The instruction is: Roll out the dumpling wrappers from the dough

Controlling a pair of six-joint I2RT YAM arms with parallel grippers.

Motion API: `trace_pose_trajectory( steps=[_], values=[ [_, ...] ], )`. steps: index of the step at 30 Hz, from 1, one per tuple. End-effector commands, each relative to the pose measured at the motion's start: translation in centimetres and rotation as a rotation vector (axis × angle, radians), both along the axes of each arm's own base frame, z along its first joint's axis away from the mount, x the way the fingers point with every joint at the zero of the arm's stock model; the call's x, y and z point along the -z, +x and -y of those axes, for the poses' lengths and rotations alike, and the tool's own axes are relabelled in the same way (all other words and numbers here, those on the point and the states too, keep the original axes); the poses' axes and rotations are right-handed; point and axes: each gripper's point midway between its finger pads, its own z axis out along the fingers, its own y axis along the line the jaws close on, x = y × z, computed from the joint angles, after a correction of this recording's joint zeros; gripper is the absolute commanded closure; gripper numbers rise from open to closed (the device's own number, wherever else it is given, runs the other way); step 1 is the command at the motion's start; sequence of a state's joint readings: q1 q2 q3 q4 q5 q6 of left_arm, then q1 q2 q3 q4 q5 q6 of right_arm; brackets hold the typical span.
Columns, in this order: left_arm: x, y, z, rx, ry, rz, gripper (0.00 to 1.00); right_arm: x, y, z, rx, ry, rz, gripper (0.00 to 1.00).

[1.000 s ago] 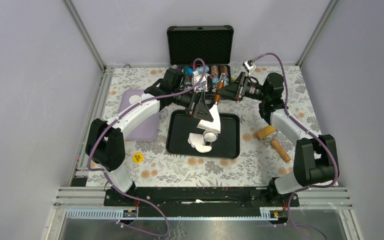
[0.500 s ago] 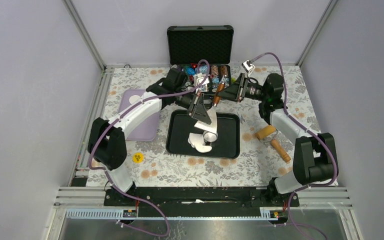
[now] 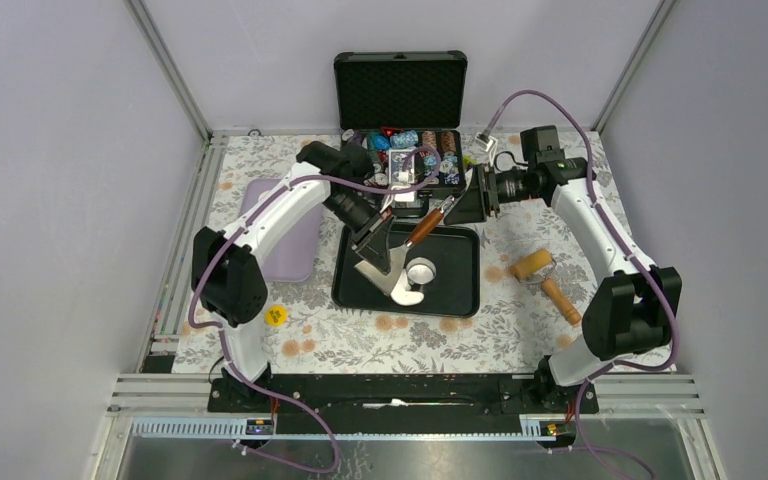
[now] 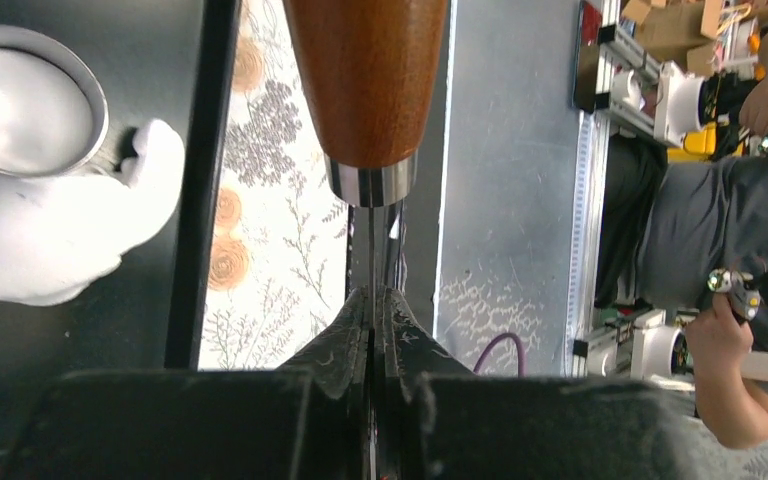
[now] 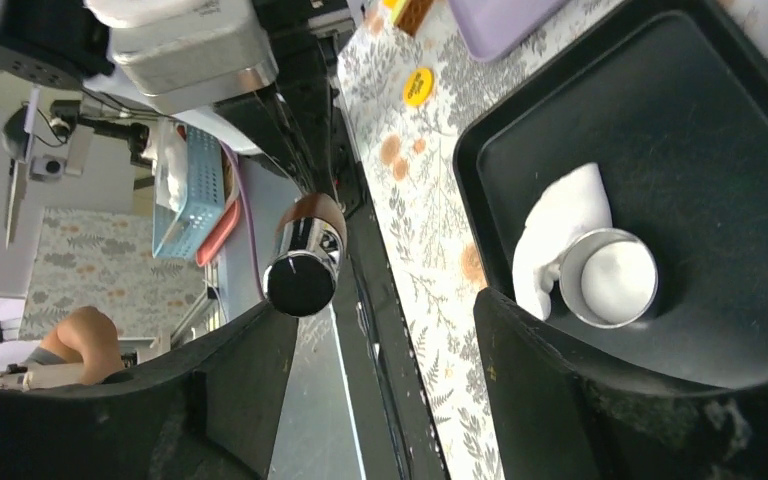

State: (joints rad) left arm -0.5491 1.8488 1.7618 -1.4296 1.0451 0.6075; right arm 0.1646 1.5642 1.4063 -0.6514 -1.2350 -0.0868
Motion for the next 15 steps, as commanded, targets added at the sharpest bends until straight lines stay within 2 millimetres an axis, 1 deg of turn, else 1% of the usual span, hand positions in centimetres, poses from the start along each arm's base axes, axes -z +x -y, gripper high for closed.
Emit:
trace_pose_trajectory(
  steps=[1, 4, 8, 12, 15],
  values=[
    [0.1, -1.9, -1.0, 0.099, 0.021, 0.033, 1.00, 1.1, -2.9, 0.4, -0.080, -0.048, 0.023, 0.29],
    [0.7, -2.4, -1.1, 0.120, 0.051, 0.022, 1.00, 1.1, -4.0, -0.2, -0.154, -0.051, -0.010, 0.31],
    [1.2, -2.8, -1.1, 0.130, 0.071, 0.021, 1.00, 0.8, -6.5, -1.4, -0.298, -0.043, -0.018, 0.31],
    [1.6, -3.2, -0.8, 0.129, 0.078, 0.013, 1.00, 0.9, -7.5, -2.1, -0.345, -0.030, -0.045, 0.34],
    [2.0, -3.3, -0.6, 0.130, 0.093, 0.010, 1.00, 1.2, -8.3, -2.7, -0.378, -0.048, -0.036, 0.39]
  ],
)
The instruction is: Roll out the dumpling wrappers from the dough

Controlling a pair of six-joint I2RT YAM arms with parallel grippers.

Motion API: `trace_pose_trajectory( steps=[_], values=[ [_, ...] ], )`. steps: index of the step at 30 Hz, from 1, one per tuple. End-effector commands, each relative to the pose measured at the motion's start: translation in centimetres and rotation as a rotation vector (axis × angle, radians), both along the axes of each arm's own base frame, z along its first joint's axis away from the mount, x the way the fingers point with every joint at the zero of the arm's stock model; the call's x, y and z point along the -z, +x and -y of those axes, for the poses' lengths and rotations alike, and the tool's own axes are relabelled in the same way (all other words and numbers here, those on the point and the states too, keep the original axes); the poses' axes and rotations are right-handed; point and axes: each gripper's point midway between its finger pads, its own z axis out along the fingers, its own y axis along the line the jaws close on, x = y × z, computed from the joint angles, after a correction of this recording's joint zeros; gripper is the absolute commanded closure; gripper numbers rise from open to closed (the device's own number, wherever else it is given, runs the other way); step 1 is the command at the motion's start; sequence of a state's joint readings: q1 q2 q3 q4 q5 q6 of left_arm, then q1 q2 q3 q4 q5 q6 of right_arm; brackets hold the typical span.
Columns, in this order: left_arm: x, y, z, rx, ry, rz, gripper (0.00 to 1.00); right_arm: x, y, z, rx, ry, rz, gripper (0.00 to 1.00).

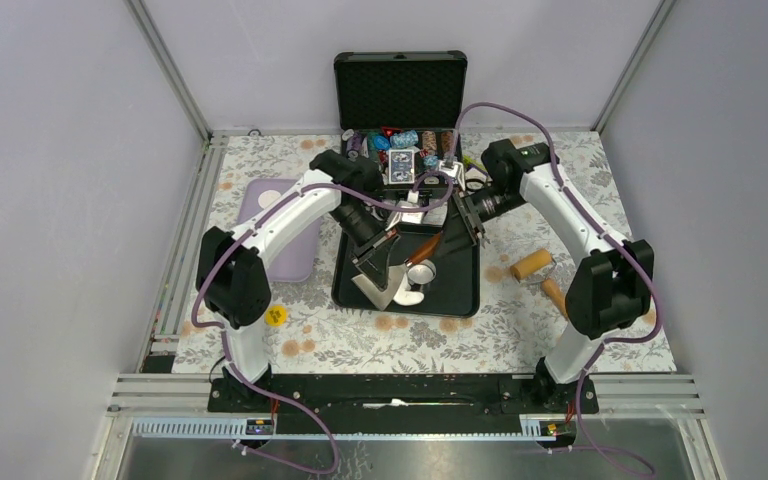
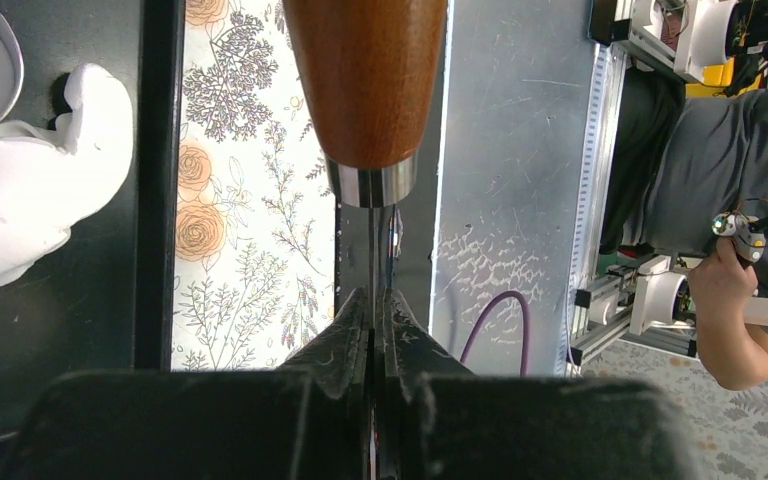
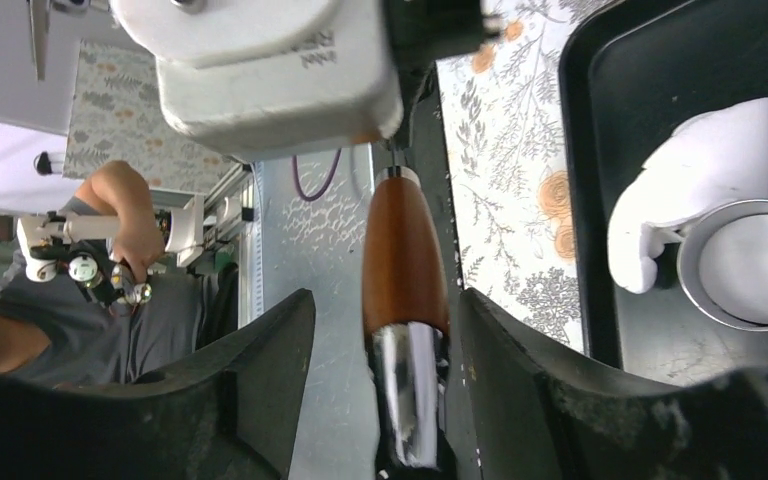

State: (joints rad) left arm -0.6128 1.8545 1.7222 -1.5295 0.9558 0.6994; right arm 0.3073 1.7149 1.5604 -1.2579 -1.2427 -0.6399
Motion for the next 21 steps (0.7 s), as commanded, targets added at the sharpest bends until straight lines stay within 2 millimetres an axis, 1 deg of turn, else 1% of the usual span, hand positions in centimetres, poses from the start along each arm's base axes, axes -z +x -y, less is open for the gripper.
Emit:
trace_pose_trajectory(
  steps=[1, 3, 5, 6, 11, 12, 13, 14, 16, 17, 18, 19, 20, 21],
  values=[
    [0.0, -0.3, 0.5, 0.016, -0.013, 0.013, 1.00, -1.2, -1.9, -0.7, -0.068, 0.025, 0.016, 0.41],
    [0.1, -0.3, 0.6, 0.017, -0.009, 0.010, 1.00, -1.0, -2.2, -1.0, -0.076, 0.015, 0.016, 0.44],
    [0.2, -0.2, 0.7, 0.010, -0.010, 0.017, 1.00, -0.7, -2.4, -1.1, -0.087, -0.003, 0.026, 0.51],
    [0.1, -0.1, 0.8, 0.005, -0.009, 0.018, 1.00, -0.4, -2.5, -1.1, -0.086, -0.020, 0.028, 0.56],
    [0.0, 0.0, 1.0, 0.004, -0.008, 0.022, 1.00, 0.6, -2.1, -1.2, -0.065, -0.061, 0.019, 0.99],
    [0.0, 0.0, 1.0, 0.003, -0.011, 0.020, 1.00, 0.6, -2.0, -1.2, -0.065, -0.064, 0.025, 1.00],
    [-0.1, 0.0, 1.1, 0.001, -0.012, 0.020, 0.97, 0.6, -2.0, -1.2, -0.063, -0.068, 0.032, 1.00],
    [-0.2, 0.0, 1.1, 0.000, -0.014, 0.024, 0.85, 0.6, -1.9, -1.1, -0.057, -0.075, 0.038, 1.00],
    [-0.4, 0.5, 1.0, -0.028, -0.014, 0.047, 0.45, 0.6, -1.7, -0.9, -0.028, -0.101, 0.067, 1.00],
    [-0.6, 0.8, 0.8, -0.047, -0.017, 0.065, 0.28, 0.5, -1.5, -0.8, 0.002, -0.125, 0.064, 1.00],
    [-1.0, 1.3, 0.6, -0.070, -0.025, 0.088, 0.15, 0.6, -1.3, -0.5, 0.030, -0.149, 0.085, 1.00],
    [-1.5, 1.8, 0.2, -0.096, -0.035, 0.117, 0.04, 0.6, -1.2, -0.3, 0.060, -0.170, 0.097, 1.00],
    [-1.9, 2.5, -0.1, -0.127, -0.041, 0.147, 0.01, 0.5, -1.2, 0.0, 0.088, -0.188, 0.115, 1.00],
    [-2.3, 3.3, -0.7, -0.161, -0.042, 0.169, 0.01, 0.5, -1.0, 0.3, 0.121, -0.213, 0.130, 1.00]
  ],
)
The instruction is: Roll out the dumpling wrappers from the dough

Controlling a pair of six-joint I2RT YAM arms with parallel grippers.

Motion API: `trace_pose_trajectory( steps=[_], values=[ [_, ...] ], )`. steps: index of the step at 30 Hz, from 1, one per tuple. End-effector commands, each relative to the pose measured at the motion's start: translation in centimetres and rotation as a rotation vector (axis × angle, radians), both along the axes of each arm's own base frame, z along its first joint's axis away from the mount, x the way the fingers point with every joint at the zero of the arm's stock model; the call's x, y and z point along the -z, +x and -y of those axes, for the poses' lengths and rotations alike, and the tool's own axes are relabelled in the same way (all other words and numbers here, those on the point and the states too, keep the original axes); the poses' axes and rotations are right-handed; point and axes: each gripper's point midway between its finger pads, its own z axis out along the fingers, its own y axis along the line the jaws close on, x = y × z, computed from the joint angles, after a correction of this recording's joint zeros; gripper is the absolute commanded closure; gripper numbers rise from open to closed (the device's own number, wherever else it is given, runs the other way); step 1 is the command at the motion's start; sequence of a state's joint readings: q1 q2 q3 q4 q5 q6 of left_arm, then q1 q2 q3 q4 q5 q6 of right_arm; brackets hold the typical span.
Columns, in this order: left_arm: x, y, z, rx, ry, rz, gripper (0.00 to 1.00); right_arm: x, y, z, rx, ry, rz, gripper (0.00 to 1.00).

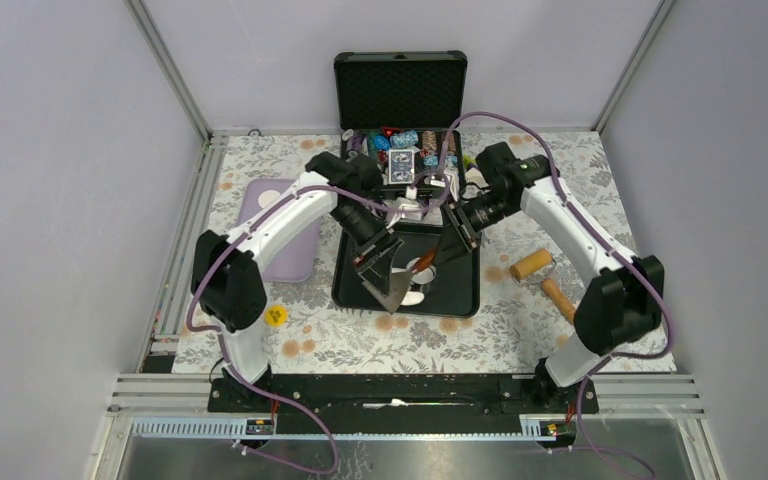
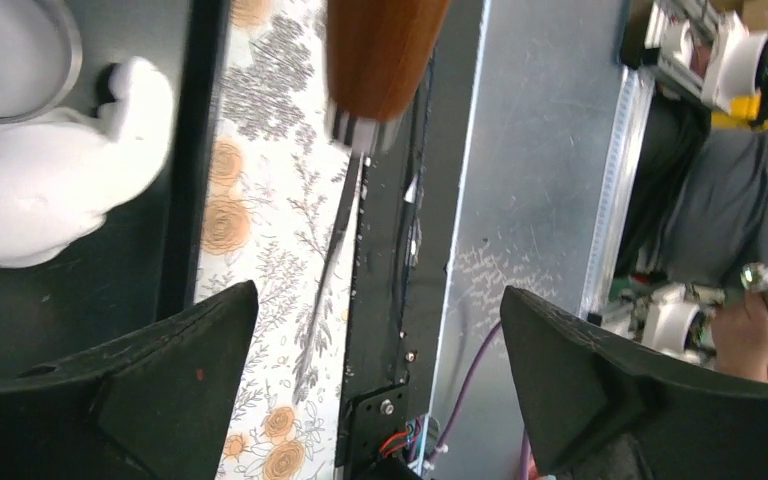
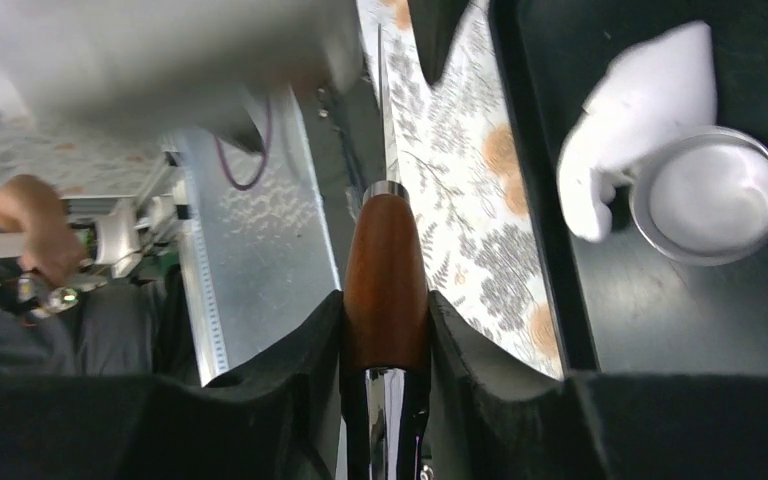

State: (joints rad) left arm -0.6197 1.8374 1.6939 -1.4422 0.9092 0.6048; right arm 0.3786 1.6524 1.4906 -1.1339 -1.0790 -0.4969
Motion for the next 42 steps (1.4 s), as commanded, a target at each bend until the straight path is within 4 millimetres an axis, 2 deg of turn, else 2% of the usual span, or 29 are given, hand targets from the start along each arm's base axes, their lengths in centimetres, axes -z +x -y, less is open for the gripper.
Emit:
trace_pose_trajectory(
  steps=[1, 3, 5, 8, 11, 14, 17, 21, 26, 31, 35, 38, 42],
  values=[
    [-3.5, 3.5, -1.5, -0.150, -0.086, 0.171, 0.01, -1.8, 0.2, 1.2, 0.145, -0.087, 0.121, 1.00],
    [-3.8, 6.5, -3.0, -0.293, -0.078, 0.219, 0.01, -1.6, 0.9, 2.1, 0.214, -0.147, 0.185, 1.00],
    [-3.0, 10.7, -4.9, -0.527, -0.010, 0.269, 0.01, -1.6, 1.9, 3.2, 0.292, -0.210, 0.276, 1.00],
    [0.6, 15.5, -8.7, -0.795, 0.129, 0.326, 0.01, -1.2, 2.8, 4.2, 0.344, -0.259, 0.359, 1.00],
    [4.5, 17.4, -10.1, -0.914, 0.229, 0.313, 0.01, 0.2, 2.8, 4.0, 0.353, -0.306, 0.349, 1.00],
    [8.0, 17.8, -10.3, -0.967, 0.281, 0.260, 0.01, 1.5, 2.9, 3.5, 0.357, -0.330, 0.346, 1.00],
    [10.3, 17.8, -10.2, -0.967, 0.313, 0.210, 0.01, 2.4, 3.3, 3.4, 0.355, -0.347, 0.380, 1.00],
    [12.0, 18.1, -10.3, -0.968, 0.346, 0.196, 0.01, 3.2, 3.6, 3.5, 0.351, -0.353, 0.404, 1.00],
    [13.5, 18.3, -10.5, -0.979, 0.370, 0.195, 0.01, 4.9, 2.9, 2.8, 0.317, -0.342, 0.372, 1.00],
    [15.3, 18.0, -10.5, -0.991, 0.387, 0.158, 0.08, 5.7, 2.4, 1.7, 0.283, -0.309, 0.350, 1.00],
    [16.4, 17.9, -10.7, -1.024, 0.414, 0.139, 0.23, 6.2, 2.3, 0.9, 0.274, -0.285, 0.339, 1.00],
    [17.2, 17.5, -10.9, -1.045, 0.433, 0.114, 0.49, 6.2, 2.3, 0.2, 0.270, -0.254, 0.328, 1.00],
    [18.3, 16.9, -10.4, -1.055, 0.441, 0.043, 0.92, 5.5, 2.5, -1.2, 0.272, -0.183, 0.296, 1.00]
  ],
)
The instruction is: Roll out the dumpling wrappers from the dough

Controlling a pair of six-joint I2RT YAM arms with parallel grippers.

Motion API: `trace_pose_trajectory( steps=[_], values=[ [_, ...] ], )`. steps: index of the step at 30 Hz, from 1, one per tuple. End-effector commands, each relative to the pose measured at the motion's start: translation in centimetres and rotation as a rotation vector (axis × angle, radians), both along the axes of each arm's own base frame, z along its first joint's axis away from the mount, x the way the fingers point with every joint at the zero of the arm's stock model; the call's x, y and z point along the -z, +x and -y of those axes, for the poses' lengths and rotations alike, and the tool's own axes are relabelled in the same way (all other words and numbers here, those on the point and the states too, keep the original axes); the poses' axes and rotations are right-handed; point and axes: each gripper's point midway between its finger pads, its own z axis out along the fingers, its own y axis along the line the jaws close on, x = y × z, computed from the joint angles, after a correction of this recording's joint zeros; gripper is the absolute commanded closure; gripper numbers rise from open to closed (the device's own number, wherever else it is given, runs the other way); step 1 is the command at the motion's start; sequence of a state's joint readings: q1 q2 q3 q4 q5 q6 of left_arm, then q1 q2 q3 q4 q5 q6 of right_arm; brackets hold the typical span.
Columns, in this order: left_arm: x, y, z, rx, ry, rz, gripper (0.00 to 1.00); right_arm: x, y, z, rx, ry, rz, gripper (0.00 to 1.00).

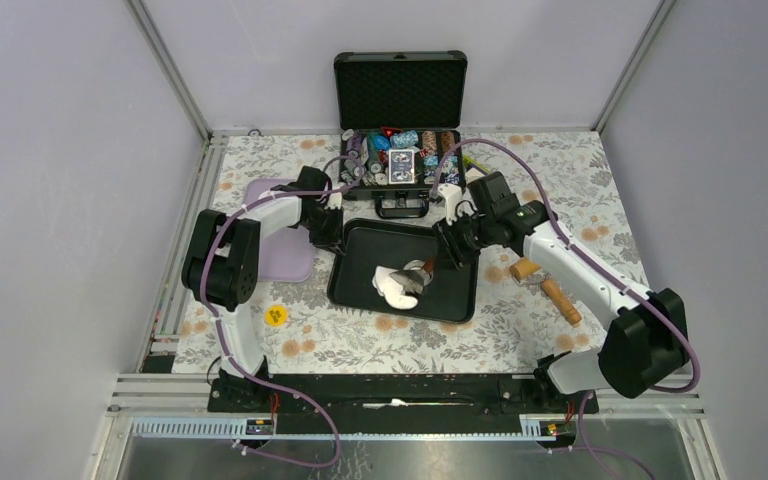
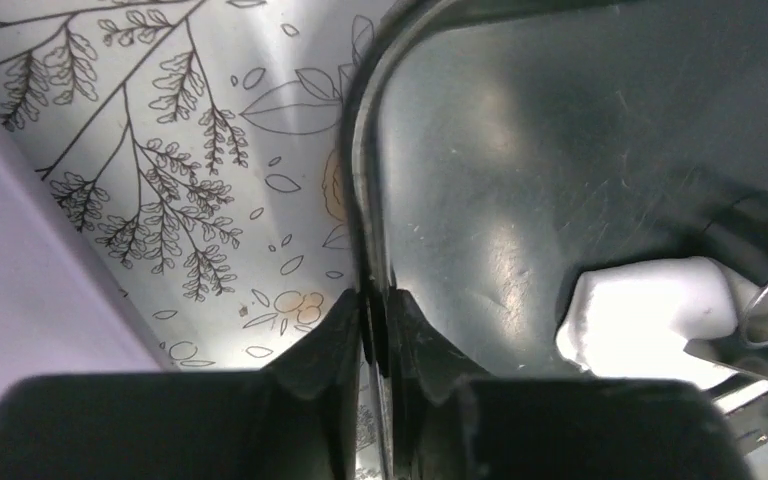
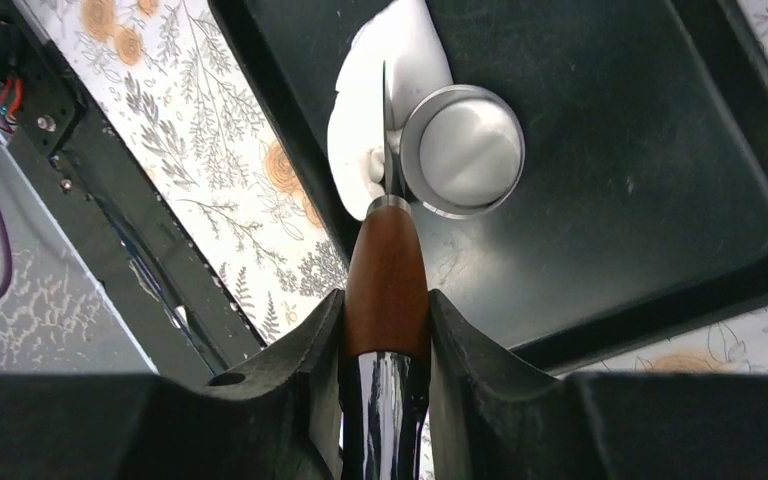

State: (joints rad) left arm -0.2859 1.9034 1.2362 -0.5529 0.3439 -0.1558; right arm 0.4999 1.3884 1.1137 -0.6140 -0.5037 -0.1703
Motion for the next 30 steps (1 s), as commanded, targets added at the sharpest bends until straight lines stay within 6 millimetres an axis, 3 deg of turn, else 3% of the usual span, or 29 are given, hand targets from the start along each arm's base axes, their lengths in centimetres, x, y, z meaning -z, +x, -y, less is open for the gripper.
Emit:
trace_pose_trajectory(
  steps=[1, 5, 11, 30],
  values=[
    [1.5, -0.2, 0.5, -0.041, -0.023, -0.050, 1.00, -1.8, -0.2, -3.6, -0.057, 0.170, -0.033, 1.00],
    [2.6, -0.7, 0.3, -0.072, -0.005, -0.085, 1.00, -1.9, 0.1, -5.0, -0.058, 0.222, -0.106, 1.00],
    [2.7, -0.4, -0.9, -0.145, 0.048, -0.053, 1.00, -1.3, 0.9, -6.6, -0.037, 0.258, -0.223, 1.00],
    [2.7, -0.6, -0.7, -0.145, 0.038, -0.046, 1.00, -3.8, 2.1, -10.7, -0.072, 0.428, -0.423, 1.00]
  ],
)
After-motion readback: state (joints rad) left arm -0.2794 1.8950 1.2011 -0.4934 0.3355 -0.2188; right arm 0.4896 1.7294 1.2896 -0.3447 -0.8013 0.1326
